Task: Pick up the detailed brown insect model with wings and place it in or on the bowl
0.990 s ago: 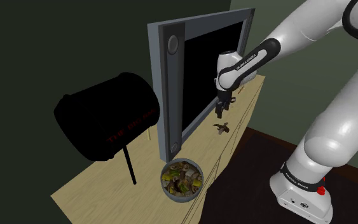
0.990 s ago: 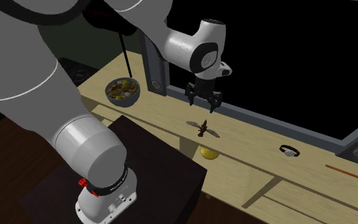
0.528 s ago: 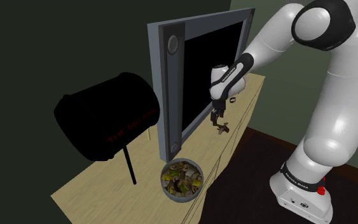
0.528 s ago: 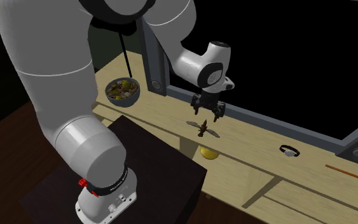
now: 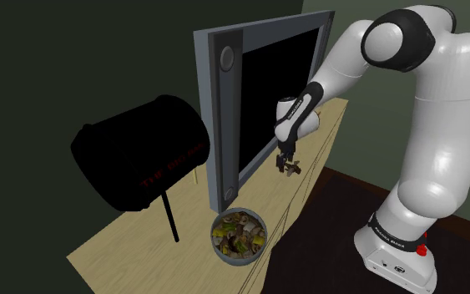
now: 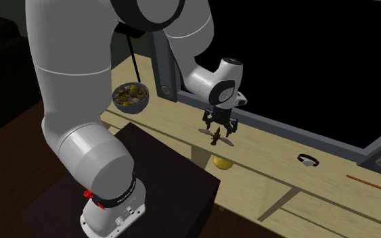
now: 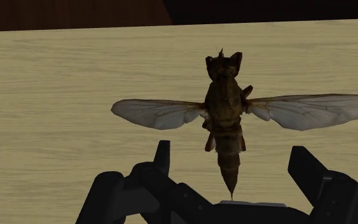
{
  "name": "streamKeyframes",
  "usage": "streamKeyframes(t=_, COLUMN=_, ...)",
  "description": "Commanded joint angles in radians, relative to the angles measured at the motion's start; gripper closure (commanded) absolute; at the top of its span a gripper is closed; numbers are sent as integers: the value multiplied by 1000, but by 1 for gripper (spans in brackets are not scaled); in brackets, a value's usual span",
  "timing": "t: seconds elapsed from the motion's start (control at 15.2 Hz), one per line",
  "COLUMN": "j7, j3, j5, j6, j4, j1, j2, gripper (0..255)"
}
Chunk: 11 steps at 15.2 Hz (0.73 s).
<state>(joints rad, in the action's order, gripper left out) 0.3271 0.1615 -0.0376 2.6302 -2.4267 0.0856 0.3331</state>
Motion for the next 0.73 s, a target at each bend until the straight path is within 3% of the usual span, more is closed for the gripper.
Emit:
streamKeyframes(t=0.0, j7=0, j3=-1, j5=2, j6=9, j4=1, j1=1, j2=9, gripper=0)
streamKeyframes(t=0.4, j7=0, j3=-1, j5=2, j6=9, j4=1, j1=0, j2=9, gripper=0)
streamKeyframes(t=0.46, j7=0, j3=-1, j5=2, j6=9, j4=1, j1=0, j2=9, gripper=255)
streamKeyframes(t=0.66, j7=0, j3=-1, j5=2, j6=9, j4=1, j1=0, j2=9, gripper=255)
